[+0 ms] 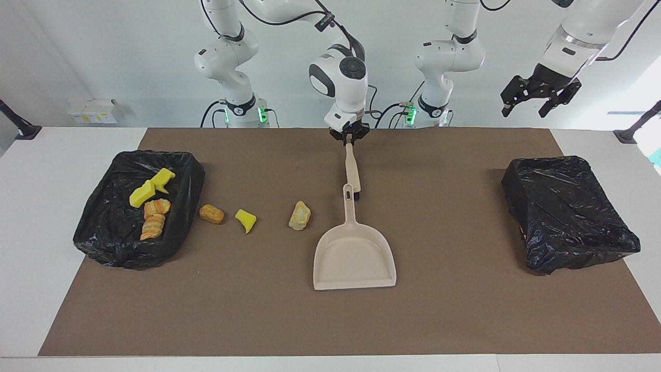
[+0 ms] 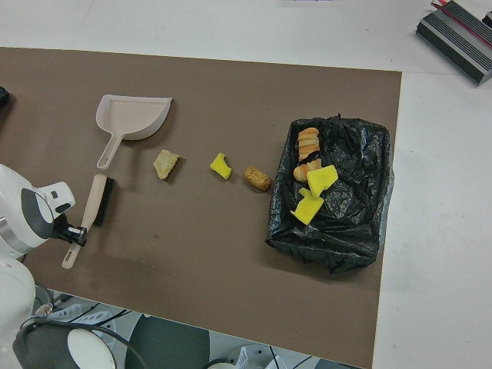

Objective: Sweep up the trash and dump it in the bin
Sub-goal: 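Set down the dustpan and release it with the right gripper, then grasp the pink brush handle with the right gripper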

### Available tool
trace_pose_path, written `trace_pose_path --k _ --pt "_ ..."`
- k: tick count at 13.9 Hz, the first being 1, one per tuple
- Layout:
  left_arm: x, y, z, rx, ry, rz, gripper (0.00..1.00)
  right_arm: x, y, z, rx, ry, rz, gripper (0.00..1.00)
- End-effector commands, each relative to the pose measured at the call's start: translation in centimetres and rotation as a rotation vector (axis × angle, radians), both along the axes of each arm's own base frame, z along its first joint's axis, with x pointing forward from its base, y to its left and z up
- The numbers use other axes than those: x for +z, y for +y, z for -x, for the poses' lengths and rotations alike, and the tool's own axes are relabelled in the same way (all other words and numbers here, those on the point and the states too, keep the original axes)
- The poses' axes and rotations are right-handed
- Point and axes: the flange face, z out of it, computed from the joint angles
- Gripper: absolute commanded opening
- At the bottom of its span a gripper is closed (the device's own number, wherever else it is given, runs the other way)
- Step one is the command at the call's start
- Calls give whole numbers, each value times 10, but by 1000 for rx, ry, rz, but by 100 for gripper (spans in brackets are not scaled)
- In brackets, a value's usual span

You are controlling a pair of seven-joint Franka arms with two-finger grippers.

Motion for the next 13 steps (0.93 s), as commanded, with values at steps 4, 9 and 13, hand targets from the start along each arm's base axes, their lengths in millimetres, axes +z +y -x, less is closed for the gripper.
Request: trace_pose_path --k 4,9,13 --pt "4 2 0 11 4 -17 100 53 -24 -14 -50 44 11 0" --pt "4 2 0 13 4 -17 100 99 -78 -33 -57 90 44 0" --pt "4 2 0 13 2 -17 100 116 -108 -52 -94 132 112 0"
